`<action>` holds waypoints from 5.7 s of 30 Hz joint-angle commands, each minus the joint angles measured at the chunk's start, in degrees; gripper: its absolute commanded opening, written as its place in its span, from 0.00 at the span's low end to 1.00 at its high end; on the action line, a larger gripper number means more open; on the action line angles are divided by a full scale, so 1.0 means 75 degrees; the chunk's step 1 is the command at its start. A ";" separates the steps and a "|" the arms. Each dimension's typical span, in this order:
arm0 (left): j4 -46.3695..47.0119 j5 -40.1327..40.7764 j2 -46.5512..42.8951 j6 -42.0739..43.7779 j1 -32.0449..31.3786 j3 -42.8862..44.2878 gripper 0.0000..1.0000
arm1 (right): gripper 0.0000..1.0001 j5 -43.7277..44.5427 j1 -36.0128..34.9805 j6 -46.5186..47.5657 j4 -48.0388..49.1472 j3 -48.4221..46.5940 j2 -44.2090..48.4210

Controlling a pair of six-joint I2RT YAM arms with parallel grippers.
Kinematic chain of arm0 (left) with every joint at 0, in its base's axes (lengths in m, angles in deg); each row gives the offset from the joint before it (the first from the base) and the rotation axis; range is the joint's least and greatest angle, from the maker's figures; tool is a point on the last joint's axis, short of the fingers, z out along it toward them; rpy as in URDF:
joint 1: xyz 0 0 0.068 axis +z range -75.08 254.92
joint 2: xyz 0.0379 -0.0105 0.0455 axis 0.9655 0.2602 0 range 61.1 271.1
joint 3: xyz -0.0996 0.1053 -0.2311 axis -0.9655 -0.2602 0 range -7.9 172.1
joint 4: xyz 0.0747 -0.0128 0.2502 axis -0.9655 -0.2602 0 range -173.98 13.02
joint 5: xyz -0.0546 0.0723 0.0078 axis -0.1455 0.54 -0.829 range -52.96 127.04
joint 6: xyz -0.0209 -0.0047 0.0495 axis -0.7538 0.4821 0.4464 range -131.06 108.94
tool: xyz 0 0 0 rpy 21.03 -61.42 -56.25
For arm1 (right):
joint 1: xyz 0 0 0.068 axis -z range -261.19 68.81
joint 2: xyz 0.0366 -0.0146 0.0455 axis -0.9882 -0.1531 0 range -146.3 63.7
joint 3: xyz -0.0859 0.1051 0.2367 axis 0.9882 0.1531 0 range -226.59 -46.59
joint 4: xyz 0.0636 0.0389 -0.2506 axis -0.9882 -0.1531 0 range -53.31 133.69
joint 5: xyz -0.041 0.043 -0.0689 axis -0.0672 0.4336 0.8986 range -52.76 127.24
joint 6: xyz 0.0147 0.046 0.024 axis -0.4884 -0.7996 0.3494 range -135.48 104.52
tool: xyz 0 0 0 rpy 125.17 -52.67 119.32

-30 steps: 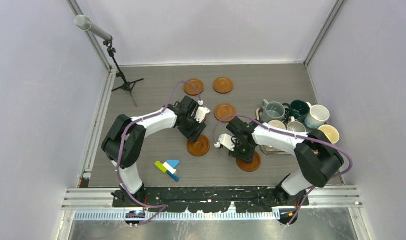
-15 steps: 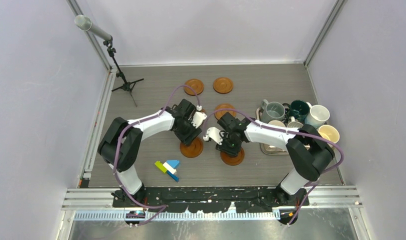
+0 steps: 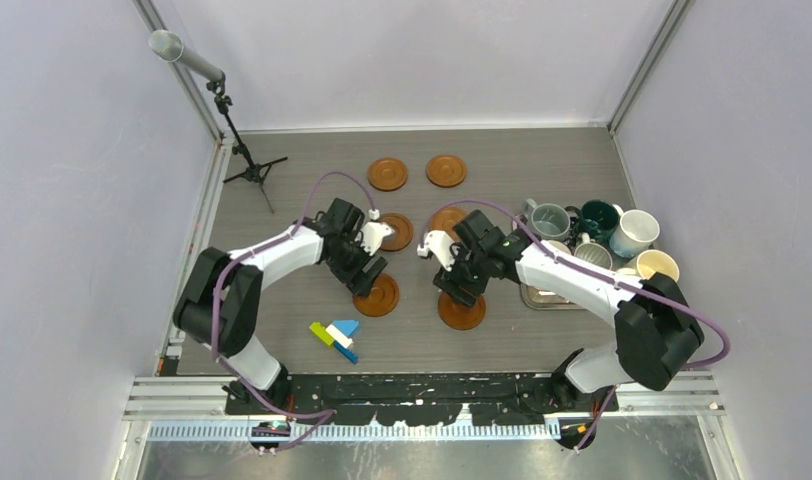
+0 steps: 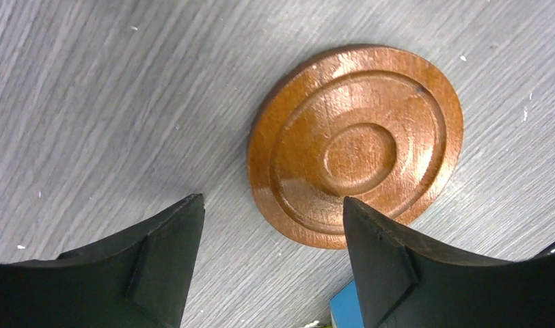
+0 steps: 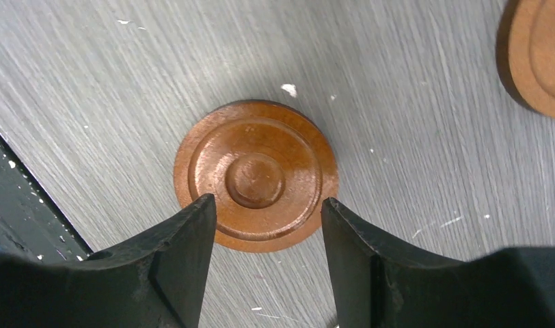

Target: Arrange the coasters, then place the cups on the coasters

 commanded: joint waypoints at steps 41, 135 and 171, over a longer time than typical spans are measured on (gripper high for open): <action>0.1880 0.0840 0.0067 0.1655 -0.1617 -0.0648 0.45 | 0.54 0.1343 0.1018 -0.0835 0.1090 -0.0268 -0.2066; -0.0657 -0.0044 -0.1756 0.0325 -0.1242 0.1445 1.00 | 0.82 0.1254 0.4220 -0.1037 -0.2337 -0.3586 -0.0584; -0.0708 0.0159 -0.1598 0.0494 -0.1234 0.1510 1.00 | 0.77 0.1800 0.4268 -0.0468 -0.3753 -0.7706 -0.5280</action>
